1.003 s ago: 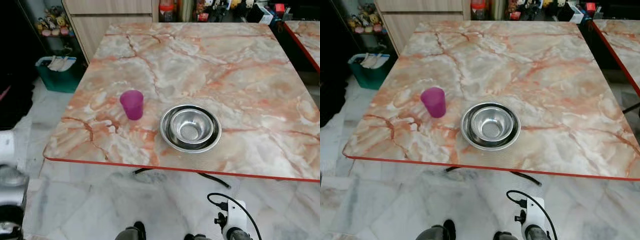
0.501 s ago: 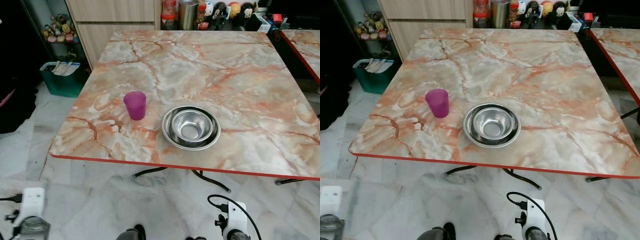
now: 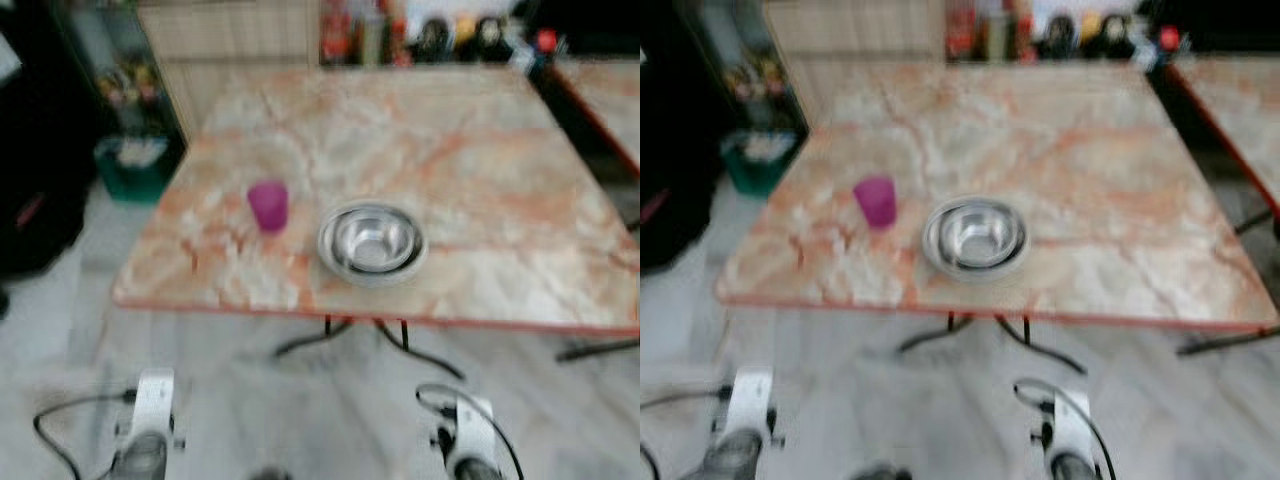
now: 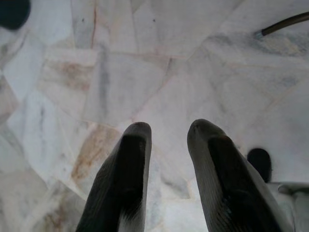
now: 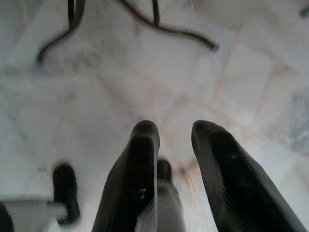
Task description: Setting the table
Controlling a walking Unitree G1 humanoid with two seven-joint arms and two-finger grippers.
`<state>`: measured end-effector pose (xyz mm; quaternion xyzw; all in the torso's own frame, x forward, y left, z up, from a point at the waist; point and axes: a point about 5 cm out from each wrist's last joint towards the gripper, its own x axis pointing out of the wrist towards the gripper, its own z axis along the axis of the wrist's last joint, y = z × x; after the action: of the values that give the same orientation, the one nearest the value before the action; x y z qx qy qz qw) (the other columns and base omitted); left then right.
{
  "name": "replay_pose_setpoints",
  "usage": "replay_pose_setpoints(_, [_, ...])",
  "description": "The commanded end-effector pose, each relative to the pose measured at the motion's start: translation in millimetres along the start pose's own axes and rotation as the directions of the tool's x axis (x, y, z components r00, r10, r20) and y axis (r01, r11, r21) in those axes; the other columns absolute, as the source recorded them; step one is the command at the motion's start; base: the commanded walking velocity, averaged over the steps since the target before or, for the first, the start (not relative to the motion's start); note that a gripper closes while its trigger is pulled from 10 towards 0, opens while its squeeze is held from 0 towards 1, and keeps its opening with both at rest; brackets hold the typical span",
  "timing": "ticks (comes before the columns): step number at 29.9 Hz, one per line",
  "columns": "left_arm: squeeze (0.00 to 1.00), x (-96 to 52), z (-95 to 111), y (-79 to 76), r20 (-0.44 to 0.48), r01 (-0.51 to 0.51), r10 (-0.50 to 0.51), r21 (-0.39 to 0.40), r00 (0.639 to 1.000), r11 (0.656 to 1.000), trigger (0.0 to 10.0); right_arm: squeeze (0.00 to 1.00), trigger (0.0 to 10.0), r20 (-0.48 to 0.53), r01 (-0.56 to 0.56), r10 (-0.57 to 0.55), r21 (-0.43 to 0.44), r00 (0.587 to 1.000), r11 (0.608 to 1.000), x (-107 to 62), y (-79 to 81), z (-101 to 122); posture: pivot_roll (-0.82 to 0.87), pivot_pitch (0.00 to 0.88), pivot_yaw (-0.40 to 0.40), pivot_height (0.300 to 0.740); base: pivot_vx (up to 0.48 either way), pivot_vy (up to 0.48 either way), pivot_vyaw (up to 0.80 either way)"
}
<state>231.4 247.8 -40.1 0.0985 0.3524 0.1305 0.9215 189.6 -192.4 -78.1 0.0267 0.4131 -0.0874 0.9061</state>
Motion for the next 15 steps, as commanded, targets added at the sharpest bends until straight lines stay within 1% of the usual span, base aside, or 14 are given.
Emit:
replay_pose_setpoints(1, [0.0, -0.5, -3, -1.3, -0.012, 0.004, -0.005, -0.028, 1.0, 1.0, 10.0, 0.0, 10.0, -0.008, 0.008, -0.008, 0.008, 1.0, 1.0, -0.5, -1.4, -2, 0.01, 0.147, 0.041, 0.74, 0.0, 0.0, 0.0])
replay_pose_setpoints(3, [0.0, -2.5, -10, -9.8, -0.047, 0.018, -0.019, -0.023, 0.999, 1.0, 10.0, 0.0, 10.0, -0.005, 0.006, -0.006, 0.012, 1.0, 1.0, -0.4, -1.2, -2, 0.01, 0.147, 0.041, 0.74, 0.0, 0.0, 0.0])
replay_pose_setpoints(5, [0.0, -3.1, -12, -10.9, -0.054, 0.019, -0.02, -0.016, 0.998, 1.0, 10.0, 0.0, 10.0, -0.005, 0.003, -0.003, 0.01, 1.0, 1.0, -0.3, -1.3, -1, 0.01, 0.151, 0.038, 0.74, 0.0, 0.0, 0.0])
replay_pose_setpoints(15, [0.0, -4.6, -17, -14.5, -0.07, 0.024, -0.024, 0.001, 0.997, 1.0, 10.0, 0.0, 10.0, -0.004, 0.0, 0.0, 0.008, 1.0, 1.0, -0.1, -1.3, -1, 0.01, 0.159, 0.035, 0.74, 0.0, -0.454, 0.0])
